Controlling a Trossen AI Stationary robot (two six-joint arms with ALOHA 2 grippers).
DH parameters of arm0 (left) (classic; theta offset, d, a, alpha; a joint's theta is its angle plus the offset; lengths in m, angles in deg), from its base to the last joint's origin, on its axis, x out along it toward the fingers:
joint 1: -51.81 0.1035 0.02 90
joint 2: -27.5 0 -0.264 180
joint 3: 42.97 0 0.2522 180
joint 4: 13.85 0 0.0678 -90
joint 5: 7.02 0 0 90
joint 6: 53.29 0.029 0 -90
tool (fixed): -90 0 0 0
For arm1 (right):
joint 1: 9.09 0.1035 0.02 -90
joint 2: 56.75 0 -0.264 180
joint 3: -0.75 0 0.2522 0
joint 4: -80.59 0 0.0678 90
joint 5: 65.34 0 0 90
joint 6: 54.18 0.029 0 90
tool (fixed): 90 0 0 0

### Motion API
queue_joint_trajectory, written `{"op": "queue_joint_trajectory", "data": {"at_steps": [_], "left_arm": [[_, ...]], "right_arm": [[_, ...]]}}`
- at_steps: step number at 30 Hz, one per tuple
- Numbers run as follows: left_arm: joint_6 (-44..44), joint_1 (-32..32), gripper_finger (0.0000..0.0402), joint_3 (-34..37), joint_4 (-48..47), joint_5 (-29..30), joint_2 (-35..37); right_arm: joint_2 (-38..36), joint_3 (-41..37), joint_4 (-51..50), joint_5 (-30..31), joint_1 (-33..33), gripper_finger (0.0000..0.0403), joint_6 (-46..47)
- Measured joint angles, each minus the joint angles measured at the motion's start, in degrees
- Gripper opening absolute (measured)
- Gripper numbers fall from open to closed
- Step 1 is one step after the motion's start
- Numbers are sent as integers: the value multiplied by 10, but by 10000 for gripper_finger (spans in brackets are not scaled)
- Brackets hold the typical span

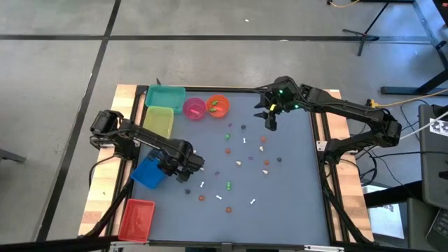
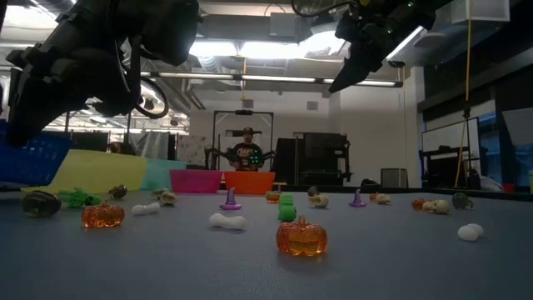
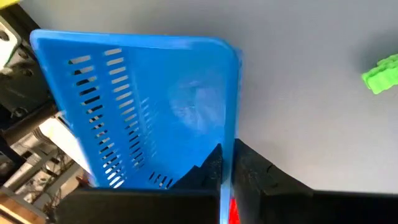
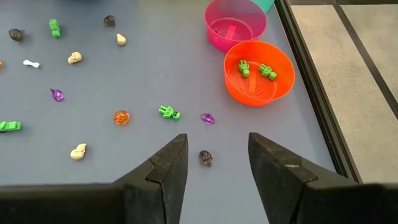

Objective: Sort Halloween decoration
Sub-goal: Adjust the blue bin on the table, then put the black skull toy into the green bin

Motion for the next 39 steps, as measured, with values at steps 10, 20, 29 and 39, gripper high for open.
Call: {"op": "queue_joint_trajectory", "data": {"at_steps": [10,20,29,39], "left_arm": [[3,-13,102,0,0,7,0],[-20,-13,107,0,18,20,47],[-10,4,107,-1,130,46,111],[135,52,107,-1,223,162,110]], "right_arm": [[0,0,0,0,0,168,0],[0,0,-1,0,0,168,0],[0,0,-2,0,0,168,0],[0,0,-4,0,0,168,0]]}}
